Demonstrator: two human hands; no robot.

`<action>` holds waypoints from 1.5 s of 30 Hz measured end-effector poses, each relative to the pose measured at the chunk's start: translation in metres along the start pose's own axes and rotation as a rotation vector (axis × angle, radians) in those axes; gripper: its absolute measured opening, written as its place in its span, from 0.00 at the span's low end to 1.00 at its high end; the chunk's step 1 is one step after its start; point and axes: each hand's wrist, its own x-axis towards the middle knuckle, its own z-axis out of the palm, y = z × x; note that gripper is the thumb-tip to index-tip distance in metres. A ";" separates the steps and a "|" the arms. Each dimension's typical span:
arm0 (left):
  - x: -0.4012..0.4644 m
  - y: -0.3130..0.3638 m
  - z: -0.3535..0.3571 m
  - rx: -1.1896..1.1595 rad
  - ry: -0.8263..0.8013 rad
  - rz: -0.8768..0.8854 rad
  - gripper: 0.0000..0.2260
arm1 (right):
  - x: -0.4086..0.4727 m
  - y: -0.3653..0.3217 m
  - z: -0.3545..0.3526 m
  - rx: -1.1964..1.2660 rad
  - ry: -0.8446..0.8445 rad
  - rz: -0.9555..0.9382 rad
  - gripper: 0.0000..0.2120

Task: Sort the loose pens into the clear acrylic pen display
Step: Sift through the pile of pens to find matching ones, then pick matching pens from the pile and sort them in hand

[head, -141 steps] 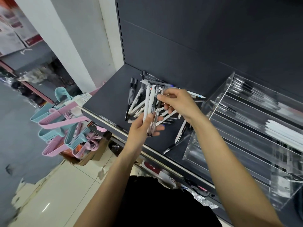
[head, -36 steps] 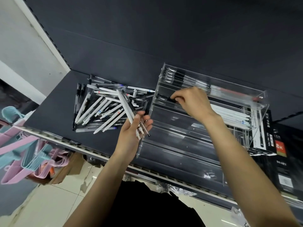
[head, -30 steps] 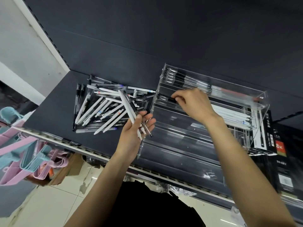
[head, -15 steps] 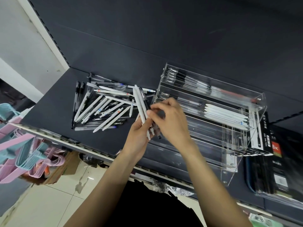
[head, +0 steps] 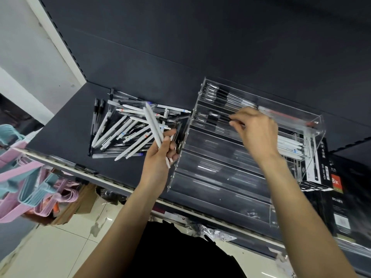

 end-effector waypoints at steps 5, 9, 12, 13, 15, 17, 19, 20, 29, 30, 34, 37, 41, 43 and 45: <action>0.001 0.002 0.001 -0.047 -0.028 -0.042 0.11 | 0.013 -0.003 0.016 -0.010 -0.129 -0.055 0.09; 0.003 0.005 0.000 -0.133 -0.012 -0.070 0.10 | 0.020 -0.006 0.023 -0.125 -0.200 -0.112 0.09; 0.004 0.009 0.001 -0.208 -0.022 -0.104 0.10 | 0.026 -0.007 0.023 -0.202 -0.268 -0.162 0.10; 0.004 0.010 0.001 -0.238 -0.033 -0.113 0.10 | 0.027 -0.007 0.023 -0.205 -0.272 -0.176 0.10; 0.004 0.010 0.000 -0.277 -0.059 -0.112 0.12 | 0.029 -0.008 0.024 -0.202 -0.259 -0.202 0.10; 0.003 0.010 -0.001 -0.284 -0.087 -0.102 0.12 | 0.030 -0.010 0.026 -0.180 -0.257 -0.218 0.09; 0.003 0.011 0.000 -0.271 -0.114 -0.078 0.11 | 0.031 -0.011 0.026 -0.140 -0.274 -0.193 0.09; 0.003 0.011 0.001 -0.261 -0.120 -0.066 0.11 | 0.031 -0.012 0.024 -0.114 -0.262 -0.176 0.09; -0.012 -0.012 0.044 0.144 -0.227 0.028 0.12 | -0.039 -0.064 -0.005 0.850 0.068 0.295 0.08; -0.015 -0.017 0.052 0.208 -0.251 0.046 0.12 | -0.046 -0.062 -0.004 0.944 0.068 0.393 0.08; -0.028 -0.040 0.078 0.391 -0.319 0.069 0.11 | -0.070 -0.035 -0.010 1.040 0.017 0.520 0.07; -0.037 -0.057 0.095 0.423 -0.350 -0.010 0.11 | -0.087 -0.012 -0.021 1.129 0.018 0.640 0.06; -0.046 -0.069 0.116 0.379 -0.271 -0.097 0.11 | -0.093 0.030 -0.049 1.255 0.124 0.752 0.05; -0.045 -0.069 0.117 0.406 -0.212 -0.087 0.12 | -0.088 0.058 -0.066 1.006 0.132 0.606 0.05; -0.043 -0.066 0.112 0.473 -0.179 -0.060 0.12 | -0.080 0.080 -0.077 0.649 0.101 0.410 0.05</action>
